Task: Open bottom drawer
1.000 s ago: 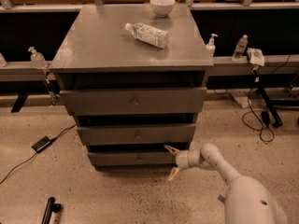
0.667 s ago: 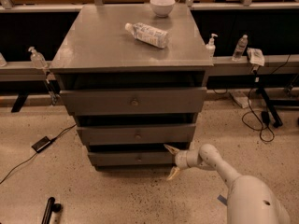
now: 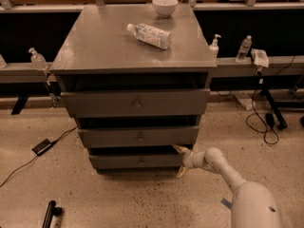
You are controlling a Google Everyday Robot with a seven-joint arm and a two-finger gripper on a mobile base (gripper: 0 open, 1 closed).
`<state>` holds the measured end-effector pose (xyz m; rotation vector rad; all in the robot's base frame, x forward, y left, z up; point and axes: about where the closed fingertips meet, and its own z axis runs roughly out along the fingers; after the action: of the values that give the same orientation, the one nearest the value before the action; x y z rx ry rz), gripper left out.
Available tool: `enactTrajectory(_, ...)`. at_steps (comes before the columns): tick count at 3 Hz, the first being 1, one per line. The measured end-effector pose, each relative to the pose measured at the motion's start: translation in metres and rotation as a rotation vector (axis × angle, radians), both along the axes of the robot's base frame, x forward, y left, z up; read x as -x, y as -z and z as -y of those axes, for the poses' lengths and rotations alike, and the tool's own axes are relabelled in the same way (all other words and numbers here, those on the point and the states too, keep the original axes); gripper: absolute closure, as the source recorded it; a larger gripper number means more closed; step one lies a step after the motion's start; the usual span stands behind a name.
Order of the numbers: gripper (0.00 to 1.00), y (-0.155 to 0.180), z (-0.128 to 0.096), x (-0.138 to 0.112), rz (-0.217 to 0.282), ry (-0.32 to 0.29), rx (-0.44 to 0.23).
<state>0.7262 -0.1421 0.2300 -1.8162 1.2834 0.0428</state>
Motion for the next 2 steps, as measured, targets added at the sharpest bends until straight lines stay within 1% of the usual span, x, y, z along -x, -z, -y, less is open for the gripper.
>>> enactTrajectory(1,0.00,0.012,0.005,-0.019,0.014,-0.003,0.034)
enactTrajectory(2,0.00,0.027,0.012,-0.030,0.006,0.009,0.041)
